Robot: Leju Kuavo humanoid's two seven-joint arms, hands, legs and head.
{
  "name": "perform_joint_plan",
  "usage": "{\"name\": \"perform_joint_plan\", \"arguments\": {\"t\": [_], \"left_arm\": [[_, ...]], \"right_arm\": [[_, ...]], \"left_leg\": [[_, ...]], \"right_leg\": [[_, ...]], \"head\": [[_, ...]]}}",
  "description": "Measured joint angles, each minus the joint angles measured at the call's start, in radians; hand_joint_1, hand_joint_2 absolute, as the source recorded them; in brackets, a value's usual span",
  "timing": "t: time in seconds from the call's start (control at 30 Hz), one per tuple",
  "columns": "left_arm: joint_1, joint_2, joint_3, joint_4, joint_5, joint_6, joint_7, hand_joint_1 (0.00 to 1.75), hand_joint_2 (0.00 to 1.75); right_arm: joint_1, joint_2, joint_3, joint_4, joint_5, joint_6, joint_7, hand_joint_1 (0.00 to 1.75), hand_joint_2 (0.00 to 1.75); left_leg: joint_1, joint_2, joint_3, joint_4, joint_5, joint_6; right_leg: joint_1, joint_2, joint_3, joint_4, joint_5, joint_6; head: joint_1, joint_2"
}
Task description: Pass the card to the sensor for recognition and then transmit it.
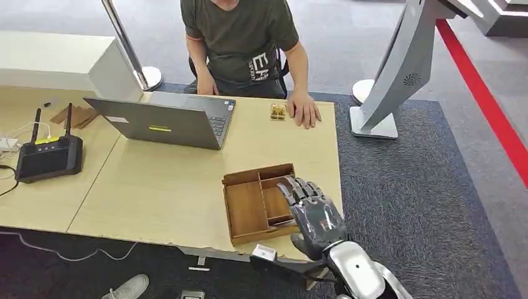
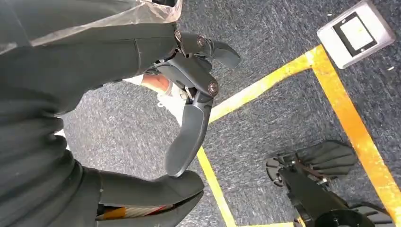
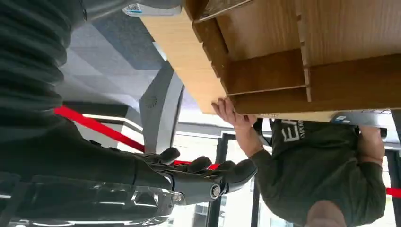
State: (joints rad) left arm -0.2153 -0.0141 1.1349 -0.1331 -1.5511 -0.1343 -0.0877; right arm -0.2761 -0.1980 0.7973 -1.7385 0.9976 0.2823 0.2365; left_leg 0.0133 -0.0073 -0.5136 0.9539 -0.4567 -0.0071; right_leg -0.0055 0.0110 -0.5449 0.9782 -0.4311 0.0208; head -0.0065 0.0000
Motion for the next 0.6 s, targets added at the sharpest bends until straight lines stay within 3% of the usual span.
{"name": "perform_joint_plan", "arguments": {"t": [0.6], "left_arm": [[0.003, 0.0, 0.0, 0.0, 0.003, 0.0, 0.0, 0.0, 1.75]], "right_arm": [[-0.015, 0.056, 0.027, 0.128, 0.003, -0.001, -0.003, 0.0, 1.75]], "left_leg": [[0.0, 0.0, 0.0, 0.0, 0.0, 0.0]], "right_leg": [[0.0, 0.0, 0.0, 0.0, 0.0, 0.0]], "head": [[0.0, 0.0]]}}
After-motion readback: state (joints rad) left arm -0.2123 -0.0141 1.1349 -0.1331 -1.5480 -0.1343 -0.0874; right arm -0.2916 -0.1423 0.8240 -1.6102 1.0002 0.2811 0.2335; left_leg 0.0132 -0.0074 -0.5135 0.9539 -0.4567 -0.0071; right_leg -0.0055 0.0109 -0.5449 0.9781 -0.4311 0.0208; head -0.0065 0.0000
